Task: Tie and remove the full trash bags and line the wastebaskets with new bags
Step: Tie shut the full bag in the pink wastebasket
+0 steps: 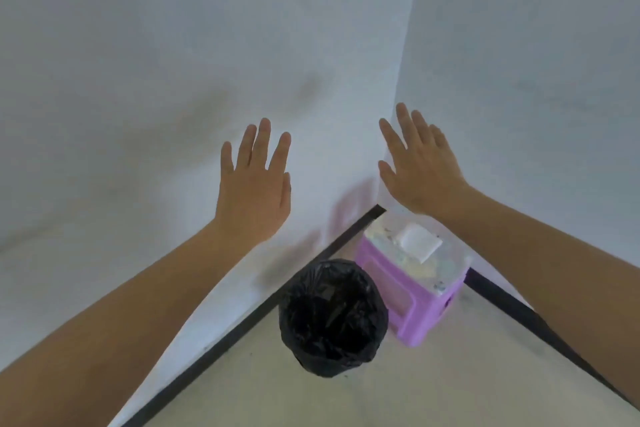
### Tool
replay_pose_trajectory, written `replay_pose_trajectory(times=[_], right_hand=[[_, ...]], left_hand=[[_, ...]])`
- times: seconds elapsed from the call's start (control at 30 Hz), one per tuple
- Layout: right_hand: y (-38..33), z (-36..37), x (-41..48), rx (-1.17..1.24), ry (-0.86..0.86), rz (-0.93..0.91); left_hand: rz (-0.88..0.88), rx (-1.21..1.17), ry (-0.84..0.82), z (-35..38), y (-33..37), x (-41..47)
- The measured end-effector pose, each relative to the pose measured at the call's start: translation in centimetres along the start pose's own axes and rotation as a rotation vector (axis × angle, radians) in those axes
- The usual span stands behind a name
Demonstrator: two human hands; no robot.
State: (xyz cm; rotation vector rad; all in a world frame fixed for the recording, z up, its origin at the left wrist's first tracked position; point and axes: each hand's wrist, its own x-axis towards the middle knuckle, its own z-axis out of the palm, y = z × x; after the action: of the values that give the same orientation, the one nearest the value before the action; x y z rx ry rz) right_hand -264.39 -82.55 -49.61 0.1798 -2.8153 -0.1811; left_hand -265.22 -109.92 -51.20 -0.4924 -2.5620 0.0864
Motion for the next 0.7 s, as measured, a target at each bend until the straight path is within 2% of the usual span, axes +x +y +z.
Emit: replay_pose_trajectory(times=[0.2, 0.33, 0.4, 0.5, 0.6, 0.7], right_hand=[[5.2, -30.2, 7.3, -0.051, 0.176, 0.032], [7.5, -43.2, 7.5, -0.071, 0.253, 0.092], [8.1, -46.9, 6.6, -0.078, 0.279, 0.15], [8.5, -48.9, 3.6, -0.117, 0.31, 0.239], [9.4, -49.3, -1.2, -0.158, 0.322, 0.331], [11.8, -50.0, -8.0, -0.252, 0.253, 0.431]], left_hand=[[0.023, -0.05, 0.188, -26.1, -2.6, 15.6], [0.039, -0.114, 0.301, -38.6, -2.1, 19.7], [0.067, -0.159, 0.39, -42.6, -1.8, 19.9], [0.119, -0.245, 0.483, -44.7, -0.8, 19.3], [0.135, -0.386, 0.464, -44.4, 2.1, 19.9], [0.209, -0.521, 0.423, -45.0, 8.2, 21.0]])
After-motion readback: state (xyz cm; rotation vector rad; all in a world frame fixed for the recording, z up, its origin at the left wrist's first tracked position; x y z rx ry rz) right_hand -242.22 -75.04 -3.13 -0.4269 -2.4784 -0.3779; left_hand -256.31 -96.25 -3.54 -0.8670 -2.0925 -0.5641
